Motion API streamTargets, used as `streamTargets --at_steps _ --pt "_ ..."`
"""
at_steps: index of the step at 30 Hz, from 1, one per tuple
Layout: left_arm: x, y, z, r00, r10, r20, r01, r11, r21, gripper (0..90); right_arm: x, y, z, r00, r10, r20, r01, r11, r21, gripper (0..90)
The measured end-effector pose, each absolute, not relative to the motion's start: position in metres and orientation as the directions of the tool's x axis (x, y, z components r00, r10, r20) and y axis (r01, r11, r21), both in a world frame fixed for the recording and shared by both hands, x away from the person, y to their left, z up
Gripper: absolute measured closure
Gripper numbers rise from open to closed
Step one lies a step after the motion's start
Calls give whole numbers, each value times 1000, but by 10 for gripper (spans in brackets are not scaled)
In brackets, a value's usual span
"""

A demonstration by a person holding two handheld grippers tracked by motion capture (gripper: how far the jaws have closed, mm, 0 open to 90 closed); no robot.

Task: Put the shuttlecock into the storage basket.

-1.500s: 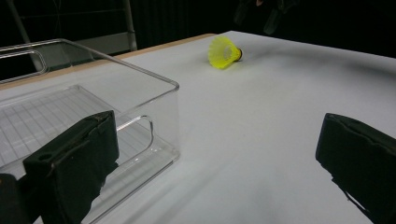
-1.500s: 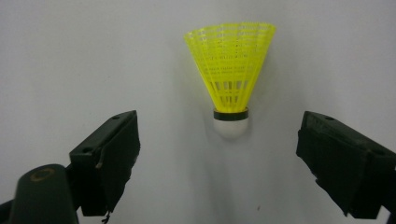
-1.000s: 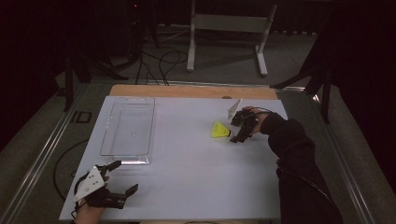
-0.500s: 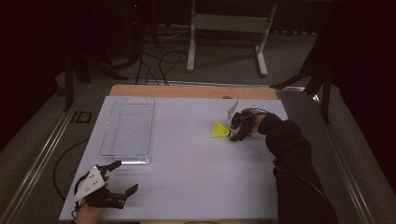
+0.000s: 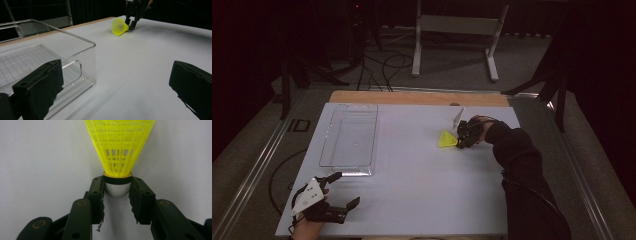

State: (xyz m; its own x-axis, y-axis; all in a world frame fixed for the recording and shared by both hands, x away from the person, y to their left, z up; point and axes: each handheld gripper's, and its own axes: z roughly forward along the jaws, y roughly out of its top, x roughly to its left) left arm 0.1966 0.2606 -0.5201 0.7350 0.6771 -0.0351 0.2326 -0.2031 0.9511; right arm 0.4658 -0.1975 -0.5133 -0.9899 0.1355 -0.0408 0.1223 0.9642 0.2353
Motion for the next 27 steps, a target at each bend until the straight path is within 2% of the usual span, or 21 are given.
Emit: streamTargets --at_steps 9,18,27 --pt "197 261 -520 734 678 -36 232 -202 951 4 465 -192 -512 -986 167 -14 160 965 207 657" --pt "196 260 -519 734 678 -34 232 -204 951 4 455 -194 -493 -988 155 -5 146 943 299 657" --pt "197 260 -519 733 679 -38 236 -201 951 4 442 -200 -491 -988 151 25 151 938 313 658"
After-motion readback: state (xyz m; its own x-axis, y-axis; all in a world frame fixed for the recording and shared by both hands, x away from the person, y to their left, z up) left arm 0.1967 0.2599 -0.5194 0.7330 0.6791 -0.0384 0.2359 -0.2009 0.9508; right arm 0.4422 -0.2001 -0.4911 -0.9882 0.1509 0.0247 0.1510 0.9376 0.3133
